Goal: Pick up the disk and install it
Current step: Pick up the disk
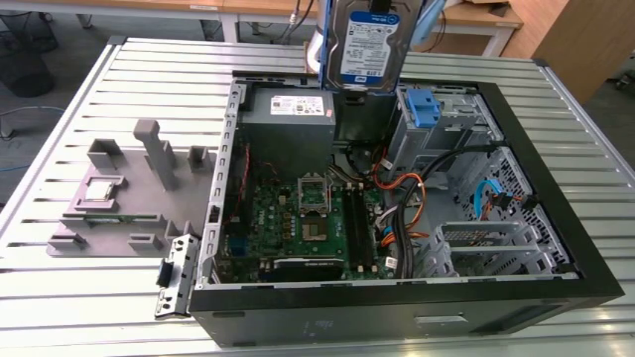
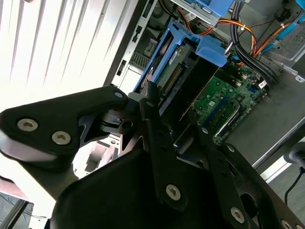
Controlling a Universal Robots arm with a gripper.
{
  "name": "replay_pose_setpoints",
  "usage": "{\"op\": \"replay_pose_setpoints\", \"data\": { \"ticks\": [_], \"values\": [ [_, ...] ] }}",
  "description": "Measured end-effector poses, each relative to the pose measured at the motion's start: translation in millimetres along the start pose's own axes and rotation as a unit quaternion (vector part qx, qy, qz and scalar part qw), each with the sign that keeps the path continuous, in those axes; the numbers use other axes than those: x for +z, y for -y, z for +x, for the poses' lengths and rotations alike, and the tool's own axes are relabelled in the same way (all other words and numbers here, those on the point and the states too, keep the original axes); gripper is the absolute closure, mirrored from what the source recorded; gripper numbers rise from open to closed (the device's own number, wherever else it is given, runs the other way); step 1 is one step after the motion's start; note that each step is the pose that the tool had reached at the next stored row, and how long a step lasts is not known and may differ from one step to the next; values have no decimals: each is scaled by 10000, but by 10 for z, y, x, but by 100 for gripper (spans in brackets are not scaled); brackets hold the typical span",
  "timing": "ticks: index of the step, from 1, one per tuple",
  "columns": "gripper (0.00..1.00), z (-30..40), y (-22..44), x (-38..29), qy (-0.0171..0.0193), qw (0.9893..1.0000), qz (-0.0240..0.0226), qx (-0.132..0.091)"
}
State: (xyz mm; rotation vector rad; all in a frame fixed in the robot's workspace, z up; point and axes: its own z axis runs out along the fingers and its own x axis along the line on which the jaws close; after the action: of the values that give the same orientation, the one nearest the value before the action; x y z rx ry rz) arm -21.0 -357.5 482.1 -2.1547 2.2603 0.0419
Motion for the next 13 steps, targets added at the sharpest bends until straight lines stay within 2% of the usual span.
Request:
{"op": "replay_pose_setpoints", "data": {
  "ticks": [13],
  "values": [
    [65,129,6,-4,-3,10000,0,0]
  ]
}}
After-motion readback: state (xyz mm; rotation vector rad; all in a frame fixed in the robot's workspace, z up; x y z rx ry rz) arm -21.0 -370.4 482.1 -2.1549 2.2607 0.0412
